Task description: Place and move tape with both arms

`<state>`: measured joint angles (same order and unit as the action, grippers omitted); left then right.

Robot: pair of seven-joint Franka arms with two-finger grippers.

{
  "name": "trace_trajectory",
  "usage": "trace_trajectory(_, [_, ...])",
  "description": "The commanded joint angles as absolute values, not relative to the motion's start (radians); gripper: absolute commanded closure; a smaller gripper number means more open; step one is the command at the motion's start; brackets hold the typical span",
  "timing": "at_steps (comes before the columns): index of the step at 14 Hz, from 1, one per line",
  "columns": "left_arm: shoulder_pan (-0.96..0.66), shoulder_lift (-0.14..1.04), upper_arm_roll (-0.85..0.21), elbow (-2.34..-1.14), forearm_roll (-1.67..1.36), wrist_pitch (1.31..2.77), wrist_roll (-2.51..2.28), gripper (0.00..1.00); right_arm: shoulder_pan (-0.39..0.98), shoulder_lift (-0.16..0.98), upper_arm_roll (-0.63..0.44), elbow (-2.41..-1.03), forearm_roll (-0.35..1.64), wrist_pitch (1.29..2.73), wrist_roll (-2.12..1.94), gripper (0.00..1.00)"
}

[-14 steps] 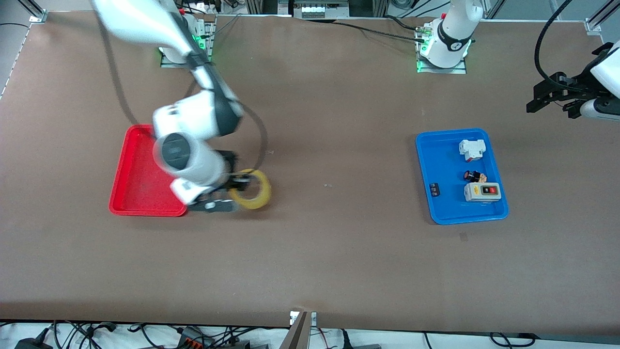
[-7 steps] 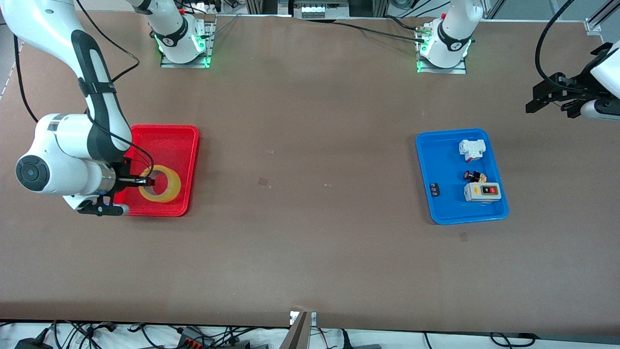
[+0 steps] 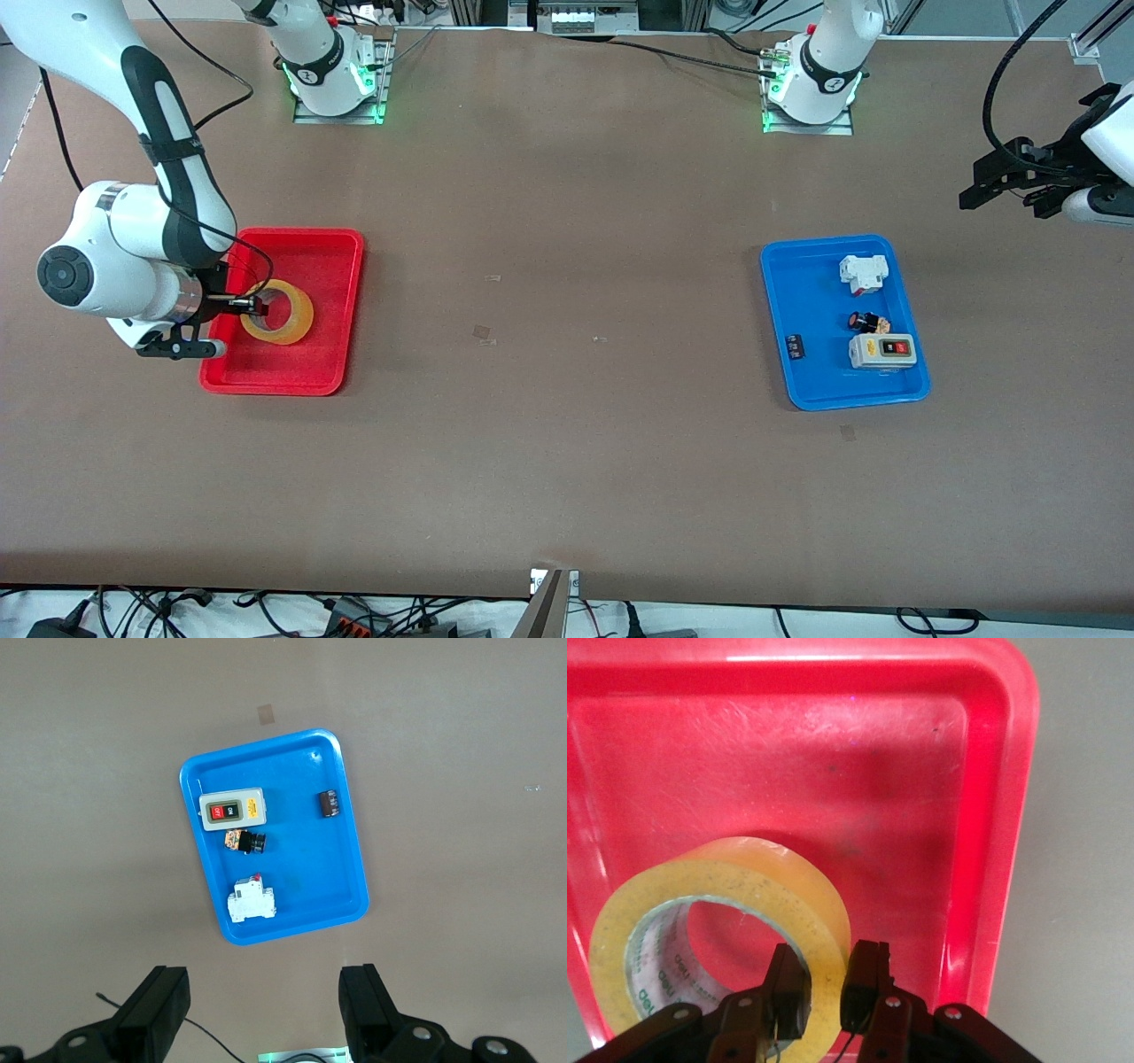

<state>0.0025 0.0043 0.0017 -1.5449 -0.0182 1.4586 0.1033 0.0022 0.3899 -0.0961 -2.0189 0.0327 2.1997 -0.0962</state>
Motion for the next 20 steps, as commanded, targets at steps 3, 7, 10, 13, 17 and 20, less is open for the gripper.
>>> trace_trajectory(3, [0.008,0.009,-0.006,-1.536,-0.037,1.462,0.098,0.0,0.006,0.337,-0.091,-2.14,0.026,2.333,-0.12,0.97])
trace_trajectory(7, [0.009,0.011,-0.008,-1.531,-0.035,1.46,0.098,0.0,0.02,0.327,-0.091,-2.132,0.026,2.309,-0.06,0.0])
trace_trajectory(10, [0.009,0.011,-0.009,-1.525,-0.035,1.459,0.098,0.0,0.025,0.259,-0.084,-1.996,0.026,2.081,-0.052,0.0])
trace_trajectory(13, [0.009,0.011,-0.009,-1.519,-0.035,1.454,0.098,0.0,0.023,0.27,-0.081,-1.681,0.028,1.767,-0.054,0.0])
trace_trajectory(17, [0.008,0.011,-0.011,-1.519,-0.035,1.454,0.098,0.0,0.018,0.284,-0.081,-1.393,0.035,1.522,-0.069,0.0])
trace_trajectory(20, [0.005,0.008,-0.012,-1.516,-0.035,1.453,0.072,0.0,0.021,0.282,-0.08,-1.341,0.038,1.529,-0.051,0.0])
